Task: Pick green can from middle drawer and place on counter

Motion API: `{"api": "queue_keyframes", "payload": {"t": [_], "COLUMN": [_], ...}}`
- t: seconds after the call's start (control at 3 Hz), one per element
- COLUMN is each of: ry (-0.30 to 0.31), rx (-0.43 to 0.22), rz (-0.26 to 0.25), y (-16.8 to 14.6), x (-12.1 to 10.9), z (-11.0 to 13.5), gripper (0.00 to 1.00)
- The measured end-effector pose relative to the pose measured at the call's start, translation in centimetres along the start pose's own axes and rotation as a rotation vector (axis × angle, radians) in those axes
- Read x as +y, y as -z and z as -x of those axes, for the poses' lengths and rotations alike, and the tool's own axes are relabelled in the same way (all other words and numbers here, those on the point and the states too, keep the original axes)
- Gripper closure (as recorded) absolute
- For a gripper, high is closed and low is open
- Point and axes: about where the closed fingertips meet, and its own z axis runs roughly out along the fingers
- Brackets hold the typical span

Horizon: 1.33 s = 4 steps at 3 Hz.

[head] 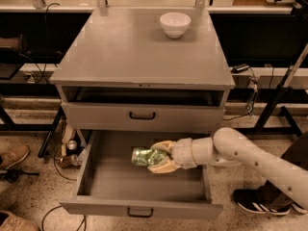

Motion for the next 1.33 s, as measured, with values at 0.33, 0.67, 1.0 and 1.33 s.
{"api": "queue_keyframes", "payload": {"t": [0.33, 0.67, 1.0, 1.33], "ry": [0.087, 0.088, 0.149, 0.24], "rx": [0.041, 0.041, 0.026, 0.015], "rz": [-0.026, -0.027, -0.08, -0.148], "y": [3.7, 3.8, 8.1, 13.8], "x": [-0.5, -0.5, -1.4, -2.9], "z": [3.8, 3.8, 6.2, 10.2], "gripper": [1.0, 1.0, 1.0, 1.0]}}
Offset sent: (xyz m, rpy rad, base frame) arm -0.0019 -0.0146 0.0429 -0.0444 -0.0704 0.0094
